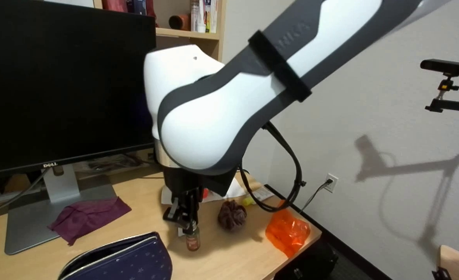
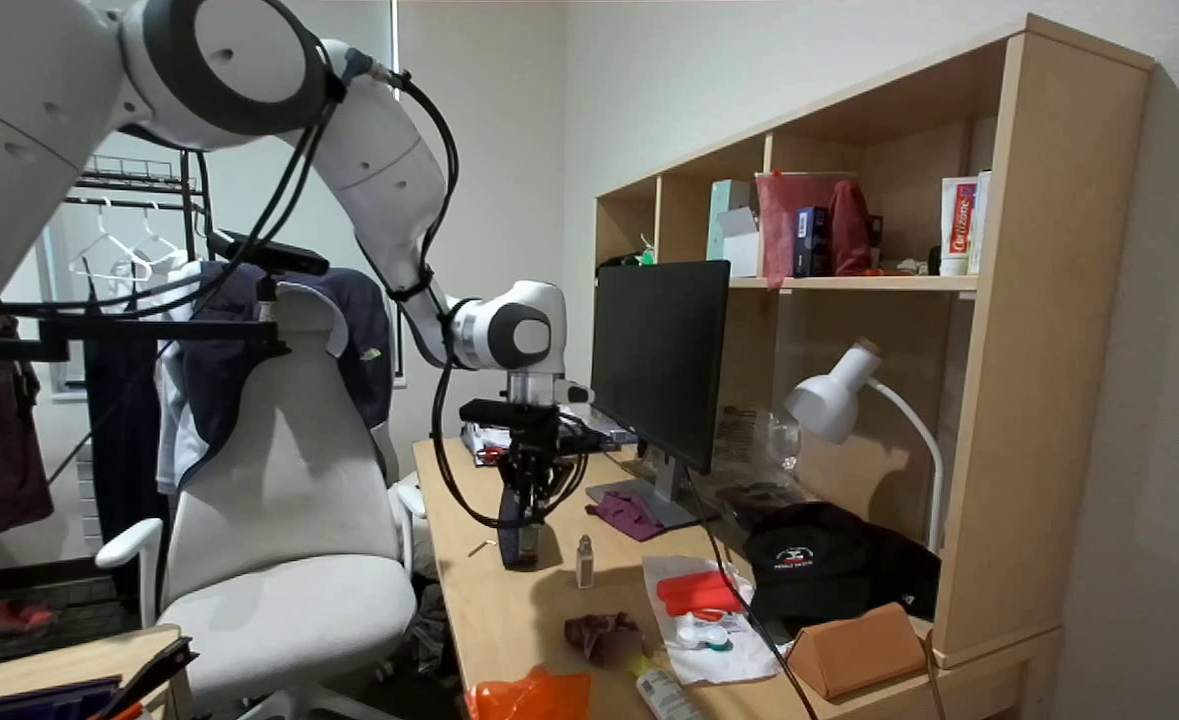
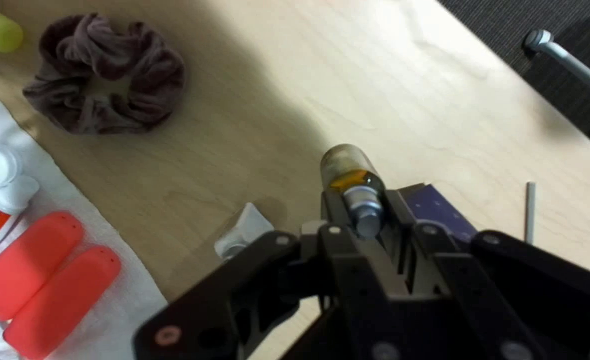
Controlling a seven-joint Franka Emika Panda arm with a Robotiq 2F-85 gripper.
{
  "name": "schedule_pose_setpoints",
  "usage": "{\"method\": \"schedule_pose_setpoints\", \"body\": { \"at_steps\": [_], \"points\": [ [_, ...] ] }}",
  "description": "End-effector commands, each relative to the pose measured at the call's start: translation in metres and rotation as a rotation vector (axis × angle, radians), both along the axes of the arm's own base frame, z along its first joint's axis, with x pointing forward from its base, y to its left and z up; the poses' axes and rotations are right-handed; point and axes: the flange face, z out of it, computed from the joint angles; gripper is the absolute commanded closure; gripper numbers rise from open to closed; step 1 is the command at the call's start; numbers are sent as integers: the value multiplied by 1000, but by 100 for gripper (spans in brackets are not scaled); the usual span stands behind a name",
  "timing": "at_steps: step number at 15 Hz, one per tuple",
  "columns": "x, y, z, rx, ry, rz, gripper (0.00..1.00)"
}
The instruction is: Pick the black bottle and put it in the purse
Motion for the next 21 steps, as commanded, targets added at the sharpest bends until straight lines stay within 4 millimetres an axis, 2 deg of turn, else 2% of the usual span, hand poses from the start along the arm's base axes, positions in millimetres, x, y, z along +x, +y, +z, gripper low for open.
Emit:
{"method": "schedule_pose_setpoints", "body": {
  "at_steps": [1,4,8,21],
  "points": [
    [-27,18,41,-38,5,61,87],
    [-33,35,70,-70,-18,111,87],
    [-30,48,94,-102,-74,188,87],
    [-9,105,92,-35,-83,441,87]
  ]
}}
